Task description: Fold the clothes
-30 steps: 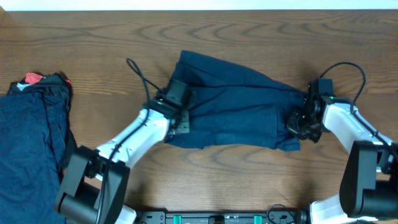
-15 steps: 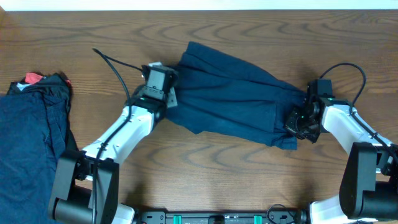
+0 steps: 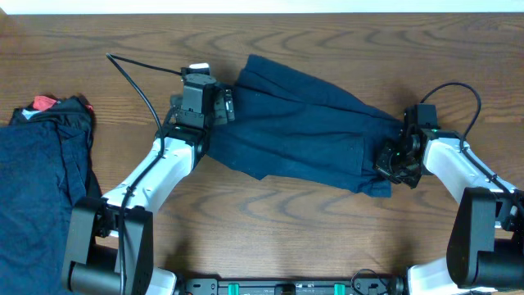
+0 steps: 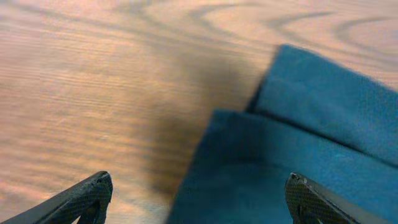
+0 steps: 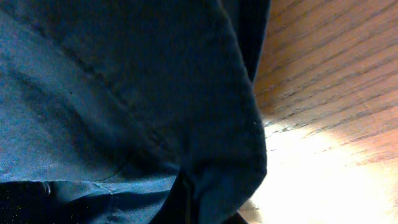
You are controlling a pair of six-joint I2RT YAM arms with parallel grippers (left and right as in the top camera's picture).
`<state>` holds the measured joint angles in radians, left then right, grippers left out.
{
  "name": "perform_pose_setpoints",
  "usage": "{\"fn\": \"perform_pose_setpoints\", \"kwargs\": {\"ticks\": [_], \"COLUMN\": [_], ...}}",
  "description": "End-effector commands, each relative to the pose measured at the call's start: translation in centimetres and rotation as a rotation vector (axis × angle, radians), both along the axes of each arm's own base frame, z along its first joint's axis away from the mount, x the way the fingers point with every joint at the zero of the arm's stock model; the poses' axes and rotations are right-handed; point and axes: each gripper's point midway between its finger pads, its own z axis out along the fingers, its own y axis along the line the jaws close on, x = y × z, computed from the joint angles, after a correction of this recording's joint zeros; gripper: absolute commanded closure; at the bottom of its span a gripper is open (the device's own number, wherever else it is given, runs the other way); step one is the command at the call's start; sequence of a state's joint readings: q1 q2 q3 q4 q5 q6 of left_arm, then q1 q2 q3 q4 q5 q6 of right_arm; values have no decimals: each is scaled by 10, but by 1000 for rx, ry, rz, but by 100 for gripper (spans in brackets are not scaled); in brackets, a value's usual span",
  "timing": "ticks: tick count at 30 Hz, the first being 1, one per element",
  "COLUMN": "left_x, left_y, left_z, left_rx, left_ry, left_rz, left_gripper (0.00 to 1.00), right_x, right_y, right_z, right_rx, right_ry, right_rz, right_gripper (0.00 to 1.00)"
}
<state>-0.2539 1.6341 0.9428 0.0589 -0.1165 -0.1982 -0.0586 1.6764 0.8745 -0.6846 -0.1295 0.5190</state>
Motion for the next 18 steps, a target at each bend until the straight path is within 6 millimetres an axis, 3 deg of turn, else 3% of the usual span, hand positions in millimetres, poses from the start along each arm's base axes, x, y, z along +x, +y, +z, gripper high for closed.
{"fn": "perform_pose_setpoints", "kwargs": {"ticks": [1,6,7,10,14,15,16,18], "left_x": [6,18,20,27,39,42,45,51], "left_y": [-13,-17,-19,-22,-30,-34,-35,-37], "left_z": [-6,-37,-41,-46,-44,-41,-39,-35], "left_rx": [-68,-150,-158,-168,-192,-203,-207,-208], "left_ry": [14,92,99,98,75,61,46,18], "left_rz": [-109,-160,-167,-178,-206,-218,-223,-227], "left_gripper": [10,10,10,10,10,14,25,57], "right_x": [-8,-12,-13,-14,-17,-17,-18,-20], "right_y": [-7,-5,-4,0,0,0,0,0], "right_z": [-4,-4,-4,-3,-3,-3,-3,-3], "right_rx": [-49,-38,-36,-15,-12,-12,-12,-12], "right_ry": [23,39,42,44,54,57,59,66], "right_rz": [9,29,30,46,50,50,50,50], "right_gripper": [92,86,81,67,64,67,73,85]}}
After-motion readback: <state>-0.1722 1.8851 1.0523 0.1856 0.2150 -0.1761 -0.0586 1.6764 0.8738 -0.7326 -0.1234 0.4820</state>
